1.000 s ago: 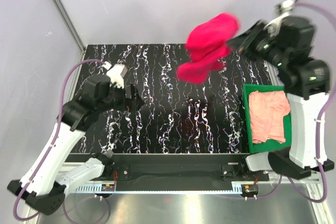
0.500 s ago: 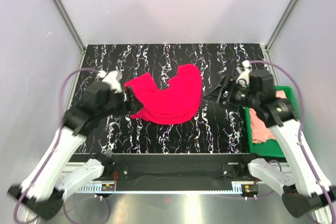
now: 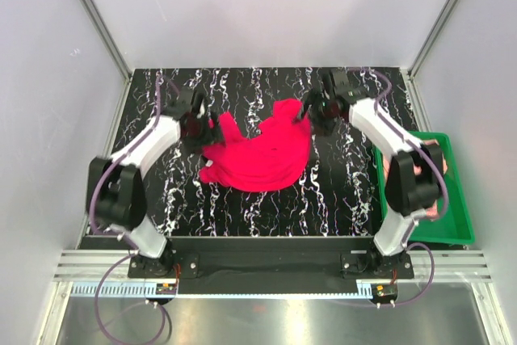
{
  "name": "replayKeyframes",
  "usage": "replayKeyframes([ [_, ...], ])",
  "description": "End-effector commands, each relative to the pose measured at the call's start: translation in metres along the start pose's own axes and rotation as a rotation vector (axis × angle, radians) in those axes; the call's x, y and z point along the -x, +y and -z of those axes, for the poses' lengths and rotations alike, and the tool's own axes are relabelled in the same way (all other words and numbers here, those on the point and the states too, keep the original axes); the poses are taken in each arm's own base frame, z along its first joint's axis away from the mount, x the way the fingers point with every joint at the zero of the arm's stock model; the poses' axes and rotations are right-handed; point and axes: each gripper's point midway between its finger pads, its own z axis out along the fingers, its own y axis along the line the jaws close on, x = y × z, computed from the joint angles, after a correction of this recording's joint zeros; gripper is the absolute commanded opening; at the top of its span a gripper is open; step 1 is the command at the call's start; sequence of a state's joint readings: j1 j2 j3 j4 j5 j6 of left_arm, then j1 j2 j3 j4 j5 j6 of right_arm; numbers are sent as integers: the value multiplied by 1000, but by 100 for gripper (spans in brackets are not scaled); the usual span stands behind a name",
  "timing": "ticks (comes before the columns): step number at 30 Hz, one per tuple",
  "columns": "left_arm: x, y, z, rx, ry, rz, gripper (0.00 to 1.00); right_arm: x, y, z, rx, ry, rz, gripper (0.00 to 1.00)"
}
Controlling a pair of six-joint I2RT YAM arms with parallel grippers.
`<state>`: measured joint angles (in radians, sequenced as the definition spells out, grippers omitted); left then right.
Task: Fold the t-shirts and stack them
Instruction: Flatten the tshirt out
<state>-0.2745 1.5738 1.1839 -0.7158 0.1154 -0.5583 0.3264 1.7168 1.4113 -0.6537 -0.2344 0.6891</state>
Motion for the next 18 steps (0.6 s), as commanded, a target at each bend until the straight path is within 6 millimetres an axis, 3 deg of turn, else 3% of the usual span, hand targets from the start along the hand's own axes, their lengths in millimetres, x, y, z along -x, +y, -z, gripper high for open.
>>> replayKeyframes([
  [1, 44, -27, -7, -55, -60, -11, 80, 52, -4, -26, -143, -136, -43, 78],
  [2, 41, -30, -19, -69, -17, -7, 80, 69, 10, -26, -124, -167, -20, 78],
  [3, 48, -36, -21, -83, -22, -7, 80, 72, 7, -33, -147, -155, -18, 78],
  [4, 49, -37, -27, -83, -13, -3, 80, 73, -2, -55, -183, -132, -17, 78],
  [5, 47, -38, -35, -90, 12, 2, 80, 78, -1, -62, -189, -128, -5, 78],
  [6, 48, -40, -39, -99, 14, 2, 79, 91, 13, -61, -164, -151, 21, 77],
  [7, 50, -41, -41, -100, 16, -1, 78, 88, 3, -79, -195, -116, 22, 77],
  [8, 48, -39, -46, -93, 31, -2, 78, 98, 13, -80, -173, -131, 35, 76],
  [10, 45, -36, -50, -86, 42, -10, 75, 94, 13, -98, -166, -90, 34, 72],
  [15, 35, -38, -60, -117, 89, -13, 69, 85, 13, -120, -170, -60, 13, 63],
  [18, 32, -40, -67, -128, 114, -20, 60, 76, 14, -132, -170, -39, 22, 63],
])
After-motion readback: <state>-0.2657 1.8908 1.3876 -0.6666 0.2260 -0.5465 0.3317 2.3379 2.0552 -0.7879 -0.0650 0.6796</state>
